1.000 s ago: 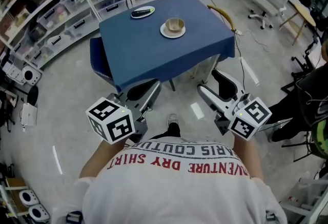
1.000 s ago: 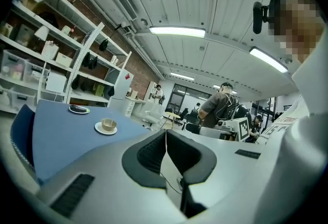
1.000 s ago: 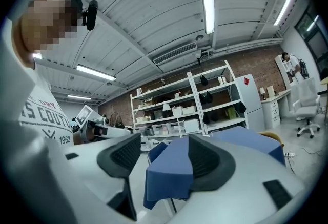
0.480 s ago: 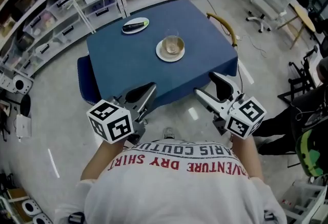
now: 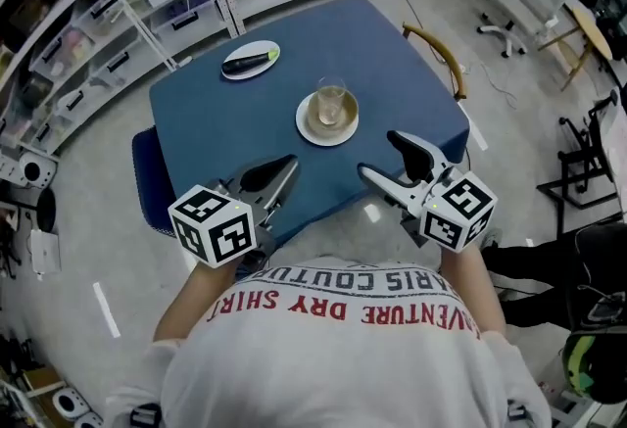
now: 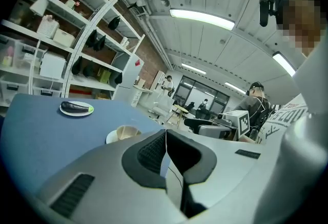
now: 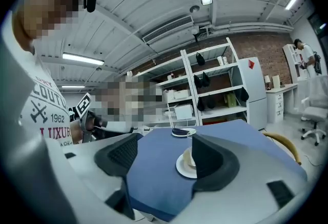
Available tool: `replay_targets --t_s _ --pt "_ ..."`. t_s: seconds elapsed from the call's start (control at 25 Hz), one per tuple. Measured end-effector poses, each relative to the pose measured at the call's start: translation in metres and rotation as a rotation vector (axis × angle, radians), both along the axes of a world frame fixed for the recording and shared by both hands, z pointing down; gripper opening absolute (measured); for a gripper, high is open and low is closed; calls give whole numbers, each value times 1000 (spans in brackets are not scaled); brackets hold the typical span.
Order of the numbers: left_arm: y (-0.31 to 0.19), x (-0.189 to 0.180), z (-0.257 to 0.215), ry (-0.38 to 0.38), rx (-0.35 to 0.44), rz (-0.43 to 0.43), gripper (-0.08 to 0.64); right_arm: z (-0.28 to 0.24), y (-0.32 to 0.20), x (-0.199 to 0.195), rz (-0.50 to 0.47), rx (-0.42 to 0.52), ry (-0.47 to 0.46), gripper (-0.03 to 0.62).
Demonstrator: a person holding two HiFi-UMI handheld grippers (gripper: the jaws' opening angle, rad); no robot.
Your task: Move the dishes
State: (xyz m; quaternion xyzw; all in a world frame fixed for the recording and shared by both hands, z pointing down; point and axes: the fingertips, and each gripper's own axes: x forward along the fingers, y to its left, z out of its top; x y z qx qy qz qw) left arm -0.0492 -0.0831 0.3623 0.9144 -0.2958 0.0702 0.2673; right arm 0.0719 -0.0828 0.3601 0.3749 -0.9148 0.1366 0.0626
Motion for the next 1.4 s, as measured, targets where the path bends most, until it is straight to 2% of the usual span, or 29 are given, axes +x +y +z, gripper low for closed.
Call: replay_targets --t_s 0.36,0.8,1.0,1.2,1.4 --pt "-30 1 14 -20 -33 -45 29 21 -58 -9 -11 12 59 322" --pt "-64 -33 13 -24 -76 -273 29 73 -130 -22 -117 -1 241 322" --pt "-76 -52 22 -28 -107 -359 29 100 -161 -33 -148 -61 254 322" --pt "-82 -67 23 -21 -118 -439 29 115 -173 -47 -205 -61 293 321" --pt "-82 -85 26 -24 -128 -505 29 118 -180 -56 -221 -40 298 320"
